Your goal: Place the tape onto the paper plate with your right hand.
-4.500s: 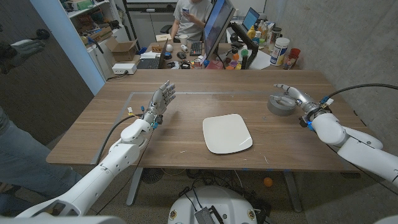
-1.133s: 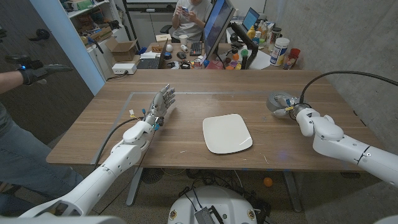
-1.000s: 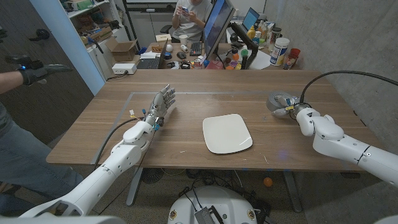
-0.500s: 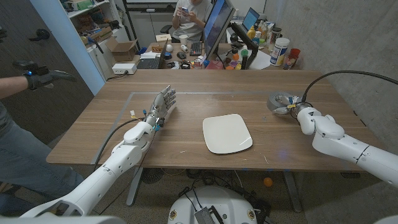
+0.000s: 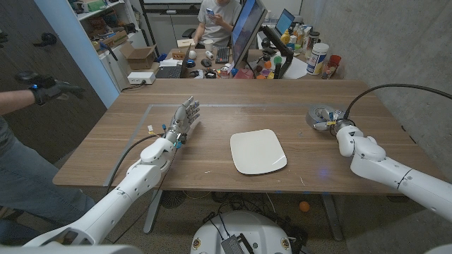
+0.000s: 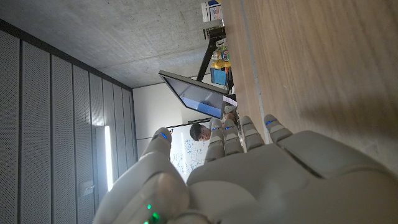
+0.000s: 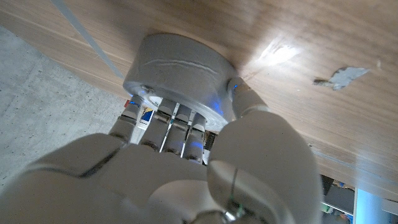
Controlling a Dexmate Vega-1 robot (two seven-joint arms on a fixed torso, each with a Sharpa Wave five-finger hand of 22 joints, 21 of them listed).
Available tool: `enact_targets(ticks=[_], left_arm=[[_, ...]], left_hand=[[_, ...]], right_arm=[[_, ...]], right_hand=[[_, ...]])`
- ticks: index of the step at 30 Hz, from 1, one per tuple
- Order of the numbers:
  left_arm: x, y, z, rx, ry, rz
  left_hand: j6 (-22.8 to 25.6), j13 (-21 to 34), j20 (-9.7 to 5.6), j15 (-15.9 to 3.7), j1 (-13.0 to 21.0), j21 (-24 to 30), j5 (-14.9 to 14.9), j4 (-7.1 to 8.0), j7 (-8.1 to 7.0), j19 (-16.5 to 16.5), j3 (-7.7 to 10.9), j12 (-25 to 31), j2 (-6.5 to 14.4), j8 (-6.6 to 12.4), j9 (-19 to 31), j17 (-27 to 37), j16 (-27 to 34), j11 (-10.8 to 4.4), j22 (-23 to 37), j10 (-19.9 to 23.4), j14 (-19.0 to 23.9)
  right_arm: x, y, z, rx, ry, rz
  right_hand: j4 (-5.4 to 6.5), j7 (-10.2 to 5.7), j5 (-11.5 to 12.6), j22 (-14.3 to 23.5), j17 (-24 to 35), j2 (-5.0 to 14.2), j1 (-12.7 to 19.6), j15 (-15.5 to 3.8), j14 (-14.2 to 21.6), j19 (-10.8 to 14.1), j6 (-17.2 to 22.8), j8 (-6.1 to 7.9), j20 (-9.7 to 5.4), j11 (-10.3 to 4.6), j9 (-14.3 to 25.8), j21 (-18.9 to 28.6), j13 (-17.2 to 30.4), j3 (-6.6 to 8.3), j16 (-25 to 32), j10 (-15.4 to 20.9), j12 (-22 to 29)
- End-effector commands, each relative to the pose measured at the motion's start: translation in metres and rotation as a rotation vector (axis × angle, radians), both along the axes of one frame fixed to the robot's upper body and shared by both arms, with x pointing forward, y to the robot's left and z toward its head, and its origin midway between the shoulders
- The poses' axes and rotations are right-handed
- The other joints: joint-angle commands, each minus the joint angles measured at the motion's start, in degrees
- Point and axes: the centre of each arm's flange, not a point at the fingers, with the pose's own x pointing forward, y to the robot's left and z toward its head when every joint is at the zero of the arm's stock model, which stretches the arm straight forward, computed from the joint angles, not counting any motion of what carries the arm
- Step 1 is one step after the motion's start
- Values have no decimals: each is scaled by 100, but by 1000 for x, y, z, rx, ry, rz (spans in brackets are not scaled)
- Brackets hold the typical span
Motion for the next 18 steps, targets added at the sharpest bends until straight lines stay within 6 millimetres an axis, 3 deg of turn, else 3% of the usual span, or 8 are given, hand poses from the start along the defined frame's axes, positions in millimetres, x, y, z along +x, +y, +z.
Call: enact_targets(ticks=[1,5,11,18], left_arm=[[0,-1,1,-1,3,-3],[1,-2,0,-4,5,-6],[2,-4,-2,-5,9,-11],[2,-4,-2,-4,9,-12]], left_hand=[[50,26,48,16,-36,-9,9,-7,-11,7,12,7,11,18,31,23,5,-19,30,31,42],[59,26,46,19,-39,-9,9,-9,-15,9,13,7,12,19,31,24,8,-34,30,33,55],[71,27,46,27,-44,-11,9,-11,-15,11,14,11,14,21,32,25,11,-26,31,44,69],[76,28,52,29,-49,-14,9,-13,-13,9,15,9,16,20,32,25,10,-17,31,41,74]], right_arm=[[-4,2,-9,6,-117,-7],[-10,4,-6,3,-173,2],[-18,7,3,-9,-226,12],[-24,12,11,-27,-263,18]], right_hand=[[-3,-371,-72,17,157,412,591,-771,822,2016,853,336,-733,-193,137,166,76,59,224,496,213],[12,-361,-158,18,237,475,794,-841,1110,2167,1484,731,-839,-279,298,168,142,68,318,908,391],[19,-288,-195,18,244,485,873,-853,1297,2259,1629,871,-902,-222,380,173,141,85,338,1080,443],[26,-245,-212,18,242,478,897,-866,1316,2271,1658,925,-932,-191,422,162,117,89,310,1128,438]])
